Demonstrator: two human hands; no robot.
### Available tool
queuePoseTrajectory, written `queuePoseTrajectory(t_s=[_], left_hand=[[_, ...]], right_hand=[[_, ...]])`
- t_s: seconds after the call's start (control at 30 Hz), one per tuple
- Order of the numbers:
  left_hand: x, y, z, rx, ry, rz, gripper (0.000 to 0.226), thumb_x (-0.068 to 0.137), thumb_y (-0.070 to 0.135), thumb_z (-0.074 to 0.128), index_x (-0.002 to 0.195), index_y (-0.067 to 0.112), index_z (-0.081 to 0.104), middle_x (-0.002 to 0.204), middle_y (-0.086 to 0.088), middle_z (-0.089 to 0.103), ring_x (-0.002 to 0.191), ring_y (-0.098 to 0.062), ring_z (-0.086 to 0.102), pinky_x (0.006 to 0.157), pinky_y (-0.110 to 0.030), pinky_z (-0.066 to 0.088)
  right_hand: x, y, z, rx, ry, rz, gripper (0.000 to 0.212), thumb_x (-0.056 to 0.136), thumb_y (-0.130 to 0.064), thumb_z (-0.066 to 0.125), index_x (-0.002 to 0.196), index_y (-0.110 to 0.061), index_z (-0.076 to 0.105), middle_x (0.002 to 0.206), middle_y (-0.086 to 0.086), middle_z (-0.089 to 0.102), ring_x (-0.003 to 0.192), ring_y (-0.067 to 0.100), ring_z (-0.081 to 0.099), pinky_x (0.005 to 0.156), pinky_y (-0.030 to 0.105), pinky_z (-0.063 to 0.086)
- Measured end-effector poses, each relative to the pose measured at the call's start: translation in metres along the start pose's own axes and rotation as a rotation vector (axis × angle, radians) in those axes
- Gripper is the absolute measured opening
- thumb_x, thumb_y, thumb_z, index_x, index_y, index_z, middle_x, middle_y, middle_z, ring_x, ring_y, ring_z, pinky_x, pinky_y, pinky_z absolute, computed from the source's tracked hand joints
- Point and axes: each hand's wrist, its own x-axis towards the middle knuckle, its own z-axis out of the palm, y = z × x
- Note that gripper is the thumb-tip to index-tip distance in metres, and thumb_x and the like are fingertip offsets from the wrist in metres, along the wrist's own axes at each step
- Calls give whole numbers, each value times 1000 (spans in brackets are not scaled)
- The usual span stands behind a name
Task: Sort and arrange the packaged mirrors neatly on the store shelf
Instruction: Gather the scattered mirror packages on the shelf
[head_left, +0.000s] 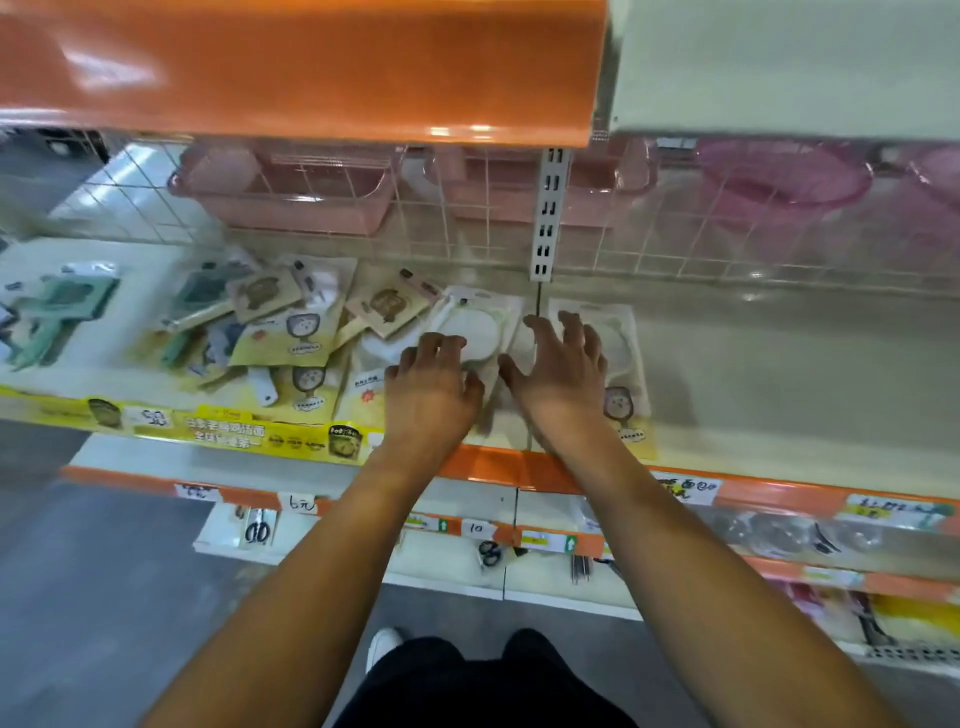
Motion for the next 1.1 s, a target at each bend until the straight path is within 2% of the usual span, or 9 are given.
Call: queuePoseTrajectory(t_s=[0.13,0.23,0.3,0.43,0.63,0.73,1.1], left_hand=[[2,-34,-12,-47,16,-44,51,78,38,42,117,11,60,113,-14,60,98,-39,59,76,-47,51],[5,-57,-15,-69,8,-26,42,81,32,53,117,10,59,114,-15,59,98,-40,59,76,-46,50],[9,-73,-15,-75,2,-3,43,81,33,53,118,11,58,114,-14,58,97,-40,60,75,-47,52],[19,-100,-16,-83,18,45,45,81,38,45,112,10,59,108,-14,60,90,-39,62,72,-46,50],[29,-132,-20,-159,-44,89,40,87,31,57,122,12,56,121,-12,56,107,-38,55,86,-46,42],[31,-142,-21,-179,-57,125,39,85,29,60,120,11,57,120,-12,56,107,-38,55,87,-47,42],[47,-142,-23,-164,-157,109,44,89,35,53,129,19,50,128,-7,50,115,-33,50,93,-45,42]], right_hand=[[-1,-33,18,-19,-14,-36,61,88,-54,56,142,-33,38,155,4,26,143,34,19,112,48,28],[-1,-53,30,-24,-40,-15,62,88,-54,56,143,-32,38,155,4,25,141,33,22,110,47,30],[-4,-67,37,-44,-61,12,62,89,-54,56,143,-32,36,154,4,25,140,33,22,111,47,30],[-7,-90,52,-65,-58,83,57,90,-44,56,143,-31,37,154,6,26,138,35,25,110,47,30],[-4,-114,73,-88,-14,194,61,87,-56,58,140,-33,40,153,5,26,137,36,25,108,49,30],[-5,-118,80,-108,-8,258,64,85,-59,58,140,-34,40,154,4,24,139,38,23,109,50,28],[8,-125,88,-200,-63,347,65,83,-70,51,139,-40,36,155,8,17,132,43,27,103,49,30]])
